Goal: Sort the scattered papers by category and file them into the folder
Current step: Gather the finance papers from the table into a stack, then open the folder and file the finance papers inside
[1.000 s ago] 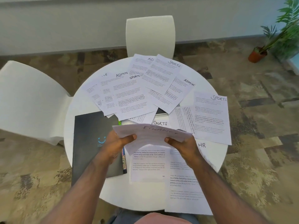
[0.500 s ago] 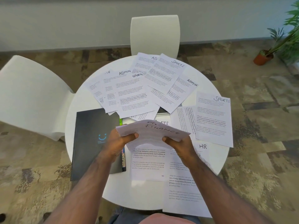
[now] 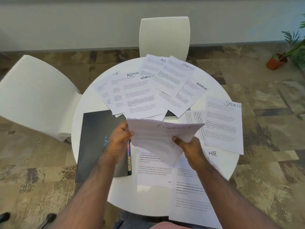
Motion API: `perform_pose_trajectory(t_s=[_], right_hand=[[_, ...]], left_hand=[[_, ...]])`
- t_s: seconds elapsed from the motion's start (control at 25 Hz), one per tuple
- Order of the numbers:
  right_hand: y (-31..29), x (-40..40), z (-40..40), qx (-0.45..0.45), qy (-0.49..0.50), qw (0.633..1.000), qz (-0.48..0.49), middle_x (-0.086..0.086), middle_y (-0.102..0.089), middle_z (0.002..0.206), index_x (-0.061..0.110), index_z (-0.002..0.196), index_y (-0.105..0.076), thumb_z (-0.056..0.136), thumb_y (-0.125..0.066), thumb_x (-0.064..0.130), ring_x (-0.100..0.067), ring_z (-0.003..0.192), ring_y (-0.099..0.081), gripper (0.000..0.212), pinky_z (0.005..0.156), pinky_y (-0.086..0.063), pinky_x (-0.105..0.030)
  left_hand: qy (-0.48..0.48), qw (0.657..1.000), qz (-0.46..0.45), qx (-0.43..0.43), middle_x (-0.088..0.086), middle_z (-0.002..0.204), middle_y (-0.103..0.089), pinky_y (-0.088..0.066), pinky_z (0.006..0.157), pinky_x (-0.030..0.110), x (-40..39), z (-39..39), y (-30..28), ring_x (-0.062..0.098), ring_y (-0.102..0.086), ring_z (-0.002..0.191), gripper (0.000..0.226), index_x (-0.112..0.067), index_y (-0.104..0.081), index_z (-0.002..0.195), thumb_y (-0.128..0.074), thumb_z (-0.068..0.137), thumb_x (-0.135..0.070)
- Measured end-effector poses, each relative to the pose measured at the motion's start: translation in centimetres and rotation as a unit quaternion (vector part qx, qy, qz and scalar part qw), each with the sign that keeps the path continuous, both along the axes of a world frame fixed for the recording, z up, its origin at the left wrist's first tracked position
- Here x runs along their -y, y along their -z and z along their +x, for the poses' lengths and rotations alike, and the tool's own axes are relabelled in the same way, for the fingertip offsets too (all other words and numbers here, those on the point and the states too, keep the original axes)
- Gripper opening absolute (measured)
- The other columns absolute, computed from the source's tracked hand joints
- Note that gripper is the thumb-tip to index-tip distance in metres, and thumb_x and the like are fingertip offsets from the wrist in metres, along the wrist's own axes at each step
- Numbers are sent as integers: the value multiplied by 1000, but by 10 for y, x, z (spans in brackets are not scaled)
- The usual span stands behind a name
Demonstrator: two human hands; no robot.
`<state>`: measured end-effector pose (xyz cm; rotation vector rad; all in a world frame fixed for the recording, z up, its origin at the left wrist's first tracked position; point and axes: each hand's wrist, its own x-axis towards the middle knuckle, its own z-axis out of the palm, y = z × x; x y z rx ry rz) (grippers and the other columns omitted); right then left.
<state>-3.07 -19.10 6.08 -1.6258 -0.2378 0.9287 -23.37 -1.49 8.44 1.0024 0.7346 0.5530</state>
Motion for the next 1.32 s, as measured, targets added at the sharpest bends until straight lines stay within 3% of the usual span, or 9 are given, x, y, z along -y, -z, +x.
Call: perform_pose_trajectory(t_s=[0.12, 0.24, 0.32, 0.6, 0.72, 0.8, 0.96, 1.12, 1.32], right_hand=[[-6, 2, 20, 10, 25, 1000, 8, 5, -78, 90, 21, 95, -71, 79, -82, 14, -14, 83, -75, 21, 72, -57, -30], [-6, 15, 37, 7, 62, 998, 14, 5, -78, 90, 19, 101, -71, 78, -81, 10, -13, 83, -75, 26, 72, -58, -28], [-2, 27, 43, 4, 77, 997, 6, 3, -78, 94, 18, 104, -70, 78, -81, 9, -16, 88, -74, 29, 77, -58, -32], [8, 51, 43, -8, 95, 995, -24, -6, -75, 105, 14, 112, -69, 75, -82, 13, -27, 99, -71, 40, 92, -54, -47], [8, 52, 43, -18, 101, 994, -28, -6, -76, 103, 17, 104, -69, 70, -83, 19, -27, 97, -71, 37, 90, -54, -46], [10, 51, 43, -26, 101, 994, -28, -6, -76, 102, 18, 102, -70, 76, -81, 13, -27, 97, -71, 29, 87, -55, -43], [11, 49, 42, -39, 98, 994, -23, -2, -78, 98, 19, 102, -69, 77, -80, 11, -21, 91, -73, 29, 70, -54, -32], [15, 47, 42, -49, 92, 994, -27, 0, -78, 98, 18, 106, -69, 75, -82, 13, -24, 95, -73, 34, 78, -56, -39], [12, 46, 44, -47, 90, 994, -29, -1, -77, 101, 19, 105, -70, 74, -83, 13, -25, 98, -72, 34, 89, -55, -46]], left_hand=[[-131, 977, 27, -168, 6, 131, -63, -48, 98, 32, -31, -36, 19, 19, -59, 122, 51, -8, -57, 131, -50, 81, 0], [-198, 811, 43, -549, 15, 130, -61, -50, 97, 41, -46, -112, 73, 34, -59, 116, 56, -9, -54, 134, -68, 80, -16], [-139, 745, -6, -652, 22, 125, -61, -52, 94, 49, -42, -162, 108, 43, -60, 112, 68, -3, -55, 128, -80, 75, -36], [-187, 823, -107, -525, 19, 120, -65, -55, 92, 50, -30, -209, 138, 37, -65, 101, 49, -4, -59, 125, -77, 85, -27], [-198, 867, -147, -432, 14, 114, -65, -59, 60, 32, -18, -215, 122, 30, -64, 89, 32, -9, -56, 124, -66, 94, -12], [-175, 891, -160, -387, 7, 106, -64, -50, 54, 28, -7, -223, 107, 23, -60, 83, 27, -16, -53, 124, -57, 99, -6], [-202, 891, -220, -343, 1, 101, -63, -43, 62, 30, 18, -250, 85, 18, -60, 78, 27, -25, -54, 112, -48, 101, -2], [-243, 877, -266, -318, -12, 77, -76, -56, 47, 25, 43, -281, 76, 7, -70, 56, 35, -27, -57, 113, -41, 102, 2], [-244, 889, -287, -260, -6, 87, -78, -61, 57, 36, 46, -285, 76, 12, -75, 69, 36, -25, -62, 109, -40, 102, 2]])
